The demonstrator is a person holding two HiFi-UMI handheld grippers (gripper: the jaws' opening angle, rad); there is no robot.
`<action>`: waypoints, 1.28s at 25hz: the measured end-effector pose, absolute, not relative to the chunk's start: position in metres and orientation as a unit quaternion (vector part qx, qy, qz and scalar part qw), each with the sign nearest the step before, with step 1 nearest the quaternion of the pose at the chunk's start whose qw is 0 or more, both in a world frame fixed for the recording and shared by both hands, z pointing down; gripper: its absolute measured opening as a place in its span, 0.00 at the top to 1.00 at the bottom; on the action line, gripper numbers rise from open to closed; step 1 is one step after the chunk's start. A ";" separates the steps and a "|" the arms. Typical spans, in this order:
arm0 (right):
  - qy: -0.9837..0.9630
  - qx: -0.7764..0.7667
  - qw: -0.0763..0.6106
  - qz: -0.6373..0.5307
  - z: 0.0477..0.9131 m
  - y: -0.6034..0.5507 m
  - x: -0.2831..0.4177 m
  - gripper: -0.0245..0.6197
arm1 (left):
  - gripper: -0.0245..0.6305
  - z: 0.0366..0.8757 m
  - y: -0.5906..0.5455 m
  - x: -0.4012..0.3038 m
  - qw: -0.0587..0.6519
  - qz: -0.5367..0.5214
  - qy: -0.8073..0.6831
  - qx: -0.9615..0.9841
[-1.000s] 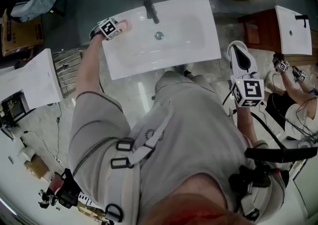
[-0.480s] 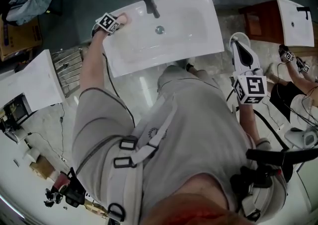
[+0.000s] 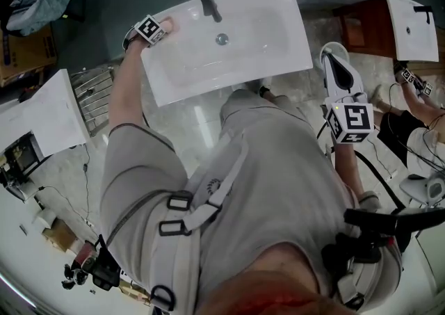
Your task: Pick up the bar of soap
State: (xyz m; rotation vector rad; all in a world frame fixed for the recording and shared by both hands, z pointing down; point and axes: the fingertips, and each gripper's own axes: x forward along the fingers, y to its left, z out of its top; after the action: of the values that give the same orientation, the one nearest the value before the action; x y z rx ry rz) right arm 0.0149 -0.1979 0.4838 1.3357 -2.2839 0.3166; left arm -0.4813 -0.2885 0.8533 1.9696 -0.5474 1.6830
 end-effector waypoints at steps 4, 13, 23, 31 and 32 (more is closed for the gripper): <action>-0.835 0.482 0.238 0.116 0.486 -0.198 0.012 0.96 | 0.59 0.850 -0.289 -0.484 0.245 0.609 -0.208 0.725; -0.843 0.474 0.230 0.110 0.484 -0.201 0.005 0.96 | 0.60 0.839 -0.286 -0.485 0.253 0.587 -0.229 0.735; -0.852 0.455 0.234 0.107 0.486 -0.199 -0.004 0.96 | 0.75 0.840 -0.278 -0.499 0.268 0.572 -0.290 0.719; -0.855 0.439 0.250 0.116 0.495 -0.195 -0.012 0.96 | 0.73 0.843 -0.294 -0.501 0.258 0.576 -0.290 0.719; -0.854 0.440 0.251 0.119 0.497 -0.194 -0.011 0.96 | 0.71 0.843 -0.294 -0.501 0.269 0.567 -0.296 0.720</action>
State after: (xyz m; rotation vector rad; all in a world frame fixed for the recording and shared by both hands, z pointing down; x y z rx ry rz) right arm -0.0110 -0.1944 0.4966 1.1966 -2.3236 0.3233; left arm -0.5013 -0.2945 0.8431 1.9407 -0.7983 1.5299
